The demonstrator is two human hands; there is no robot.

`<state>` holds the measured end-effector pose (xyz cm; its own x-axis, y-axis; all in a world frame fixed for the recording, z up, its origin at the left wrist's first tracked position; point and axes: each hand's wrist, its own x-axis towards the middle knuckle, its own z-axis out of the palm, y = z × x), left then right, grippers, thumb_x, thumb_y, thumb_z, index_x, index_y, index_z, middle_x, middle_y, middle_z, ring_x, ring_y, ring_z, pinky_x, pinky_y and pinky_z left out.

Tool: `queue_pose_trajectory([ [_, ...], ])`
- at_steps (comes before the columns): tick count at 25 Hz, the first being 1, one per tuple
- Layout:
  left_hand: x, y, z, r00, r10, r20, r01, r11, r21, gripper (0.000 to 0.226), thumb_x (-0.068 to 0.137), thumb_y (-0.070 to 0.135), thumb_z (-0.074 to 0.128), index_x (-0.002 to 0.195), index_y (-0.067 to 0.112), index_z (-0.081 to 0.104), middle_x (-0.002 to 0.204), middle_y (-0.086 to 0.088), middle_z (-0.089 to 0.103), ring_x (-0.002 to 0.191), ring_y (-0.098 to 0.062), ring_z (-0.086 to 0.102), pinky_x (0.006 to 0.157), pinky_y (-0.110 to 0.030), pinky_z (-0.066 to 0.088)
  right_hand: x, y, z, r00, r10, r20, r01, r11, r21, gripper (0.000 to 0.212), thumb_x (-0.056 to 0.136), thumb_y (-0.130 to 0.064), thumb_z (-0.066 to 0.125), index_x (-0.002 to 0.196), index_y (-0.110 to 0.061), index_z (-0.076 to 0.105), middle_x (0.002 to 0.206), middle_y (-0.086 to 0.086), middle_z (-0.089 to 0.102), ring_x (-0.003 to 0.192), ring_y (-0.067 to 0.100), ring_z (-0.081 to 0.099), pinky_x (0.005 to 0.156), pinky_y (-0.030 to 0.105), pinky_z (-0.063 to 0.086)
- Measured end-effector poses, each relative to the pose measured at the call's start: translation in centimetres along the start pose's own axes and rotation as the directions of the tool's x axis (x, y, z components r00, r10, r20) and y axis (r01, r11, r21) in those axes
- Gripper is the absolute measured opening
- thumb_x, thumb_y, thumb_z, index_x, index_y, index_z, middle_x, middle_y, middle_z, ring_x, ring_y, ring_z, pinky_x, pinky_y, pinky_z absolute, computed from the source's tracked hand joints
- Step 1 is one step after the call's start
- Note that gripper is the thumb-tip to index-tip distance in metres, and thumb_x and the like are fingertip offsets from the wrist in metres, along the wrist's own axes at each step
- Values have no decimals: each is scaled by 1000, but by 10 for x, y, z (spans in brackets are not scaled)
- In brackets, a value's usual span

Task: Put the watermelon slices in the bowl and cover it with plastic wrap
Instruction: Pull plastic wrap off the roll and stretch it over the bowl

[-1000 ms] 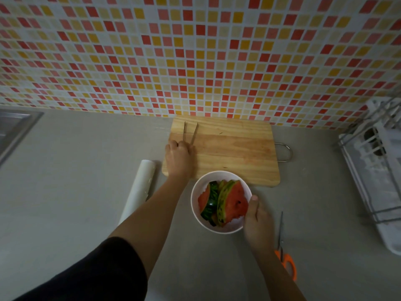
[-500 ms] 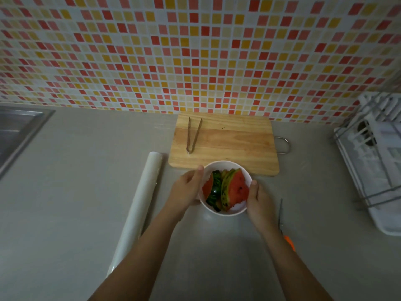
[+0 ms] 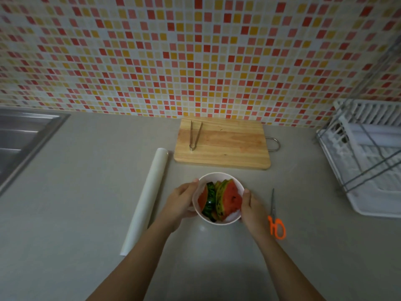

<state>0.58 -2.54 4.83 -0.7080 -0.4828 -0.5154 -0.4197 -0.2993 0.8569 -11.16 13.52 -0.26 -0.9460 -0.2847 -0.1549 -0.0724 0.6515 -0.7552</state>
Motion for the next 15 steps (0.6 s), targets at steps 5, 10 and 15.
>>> queue_pose_trajectory([
  [5, -4, -6, -6, 1000, 25, 17, -26, 998, 58, 46, 89, 53, 51, 122, 21, 58, 111, -3, 67, 95, -21, 67, 70, -32, 58, -4, 0, -1, 1000, 8, 1, -8, 1000, -11, 50, 99, -31, 25, 94, 1, 62, 102, 30, 64, 100, 41, 59, 79, 38, 40],
  [10, 15, 0, -101, 795, 384, -470, -68, 826, 559, 29, 96, 22, 48, 112, 6, 67, 107, -18, 69, 102, -34, 63, 90, -37, 47, -9, 5, -7, 1000, -13, -21, 12, 1000, -18, 52, 97, -41, 22, 100, -7, 62, 104, 21, 66, 102, 36, 59, 83, 38, 41],
  [15, 18, -10, -128, 947, 118, -300, 103, 772, 627, 35, 96, 40, 45, 79, 13, 61, 84, -12, 63, 82, -26, 59, 76, -35, 46, -21, -5, -15, 976, -149, -160, 158, 987, 42, 51, 95, -39, 25, 126, -8, 52, 130, 15, 55, 120, 30, 49, 97, 33, 35],
])
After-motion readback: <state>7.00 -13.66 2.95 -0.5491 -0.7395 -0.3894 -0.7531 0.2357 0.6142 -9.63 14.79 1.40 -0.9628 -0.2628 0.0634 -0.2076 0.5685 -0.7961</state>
